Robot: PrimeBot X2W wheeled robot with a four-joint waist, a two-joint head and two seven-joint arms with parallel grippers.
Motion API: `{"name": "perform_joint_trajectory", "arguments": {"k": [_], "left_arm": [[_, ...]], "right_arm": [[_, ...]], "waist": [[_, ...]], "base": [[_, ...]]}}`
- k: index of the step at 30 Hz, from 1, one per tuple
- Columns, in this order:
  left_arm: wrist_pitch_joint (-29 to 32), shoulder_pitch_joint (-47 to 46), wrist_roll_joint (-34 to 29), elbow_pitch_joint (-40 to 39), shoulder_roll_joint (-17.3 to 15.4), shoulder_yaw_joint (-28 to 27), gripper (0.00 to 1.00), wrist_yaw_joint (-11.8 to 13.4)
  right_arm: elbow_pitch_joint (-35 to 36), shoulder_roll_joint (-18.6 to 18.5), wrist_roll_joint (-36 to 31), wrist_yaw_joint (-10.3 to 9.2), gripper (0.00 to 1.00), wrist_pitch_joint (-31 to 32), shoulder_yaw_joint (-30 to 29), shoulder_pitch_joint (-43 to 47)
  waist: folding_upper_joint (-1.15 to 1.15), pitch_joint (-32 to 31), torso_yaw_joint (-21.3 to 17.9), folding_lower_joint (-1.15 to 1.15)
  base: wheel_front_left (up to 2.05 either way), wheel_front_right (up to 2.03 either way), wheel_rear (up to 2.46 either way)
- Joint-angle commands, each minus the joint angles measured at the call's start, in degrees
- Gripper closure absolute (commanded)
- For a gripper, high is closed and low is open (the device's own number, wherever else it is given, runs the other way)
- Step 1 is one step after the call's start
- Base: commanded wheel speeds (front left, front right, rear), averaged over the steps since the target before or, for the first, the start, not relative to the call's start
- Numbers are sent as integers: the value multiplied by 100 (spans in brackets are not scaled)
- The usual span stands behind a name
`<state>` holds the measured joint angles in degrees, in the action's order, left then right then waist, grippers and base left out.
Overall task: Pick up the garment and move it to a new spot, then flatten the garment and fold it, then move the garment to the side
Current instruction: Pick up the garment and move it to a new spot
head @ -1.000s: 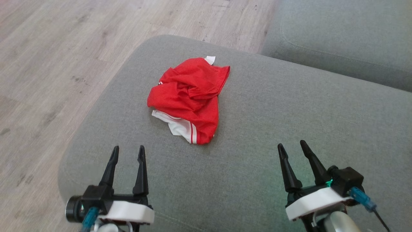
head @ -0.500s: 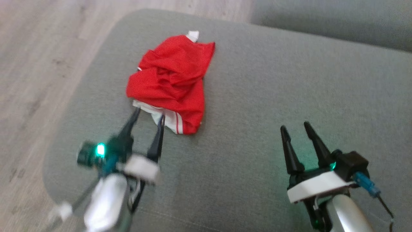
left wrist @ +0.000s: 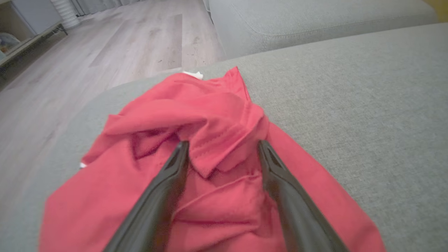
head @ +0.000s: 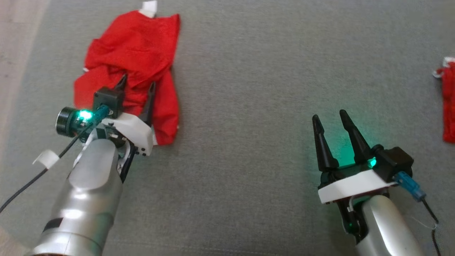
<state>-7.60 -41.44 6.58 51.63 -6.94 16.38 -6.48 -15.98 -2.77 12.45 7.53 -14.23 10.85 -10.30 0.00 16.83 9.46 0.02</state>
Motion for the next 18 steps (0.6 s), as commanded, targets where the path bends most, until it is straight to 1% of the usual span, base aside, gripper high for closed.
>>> {"name": "perform_joint_trajectory", "arguments": {"k": [1,2,3,6,10,13,18], "left_arm": [[-91,-265,4,21,-233,-187,0,48],[-206,-363,52,256,-226,-218,69,61],[-314,-407,77,320,-211,-231,100,60],[-586,-509,150,380,-157,-282,100,82],[-726,-516,218,130,-57,-324,100,95],[-736,-445,272,-500,58,-367,100,81],[-738,-135,291,-1563,270,-230,100,42]], "right_arm": [[204,-10,-34,-4,0,-76,129,-158],[202,-10,-39,-4,0,-76,115,-173],[195,-10,-44,-4,0,-76,113,-178],[170,-10,-58,-4,0,-77,115,-194],[98,-10,-31,-4,0,-77,123,-182],[71,-10,2,-4,0,-77,130,-151],[47,-10,76,-4,0,-77,156,-117]], "waist": [[0,167,-199,-2],[0,171,-251,-2],[0,165,-274,-2],[0,121,-340,-2],[0,-33,-437,-2],[0,-158,-514,-2],[0,-381,-727,-2]], "base": [[0,0,0],[0,0,0],[0,0,0],[0,0,0],[0,0,0],[0,0,0],[0,0,0]]}}
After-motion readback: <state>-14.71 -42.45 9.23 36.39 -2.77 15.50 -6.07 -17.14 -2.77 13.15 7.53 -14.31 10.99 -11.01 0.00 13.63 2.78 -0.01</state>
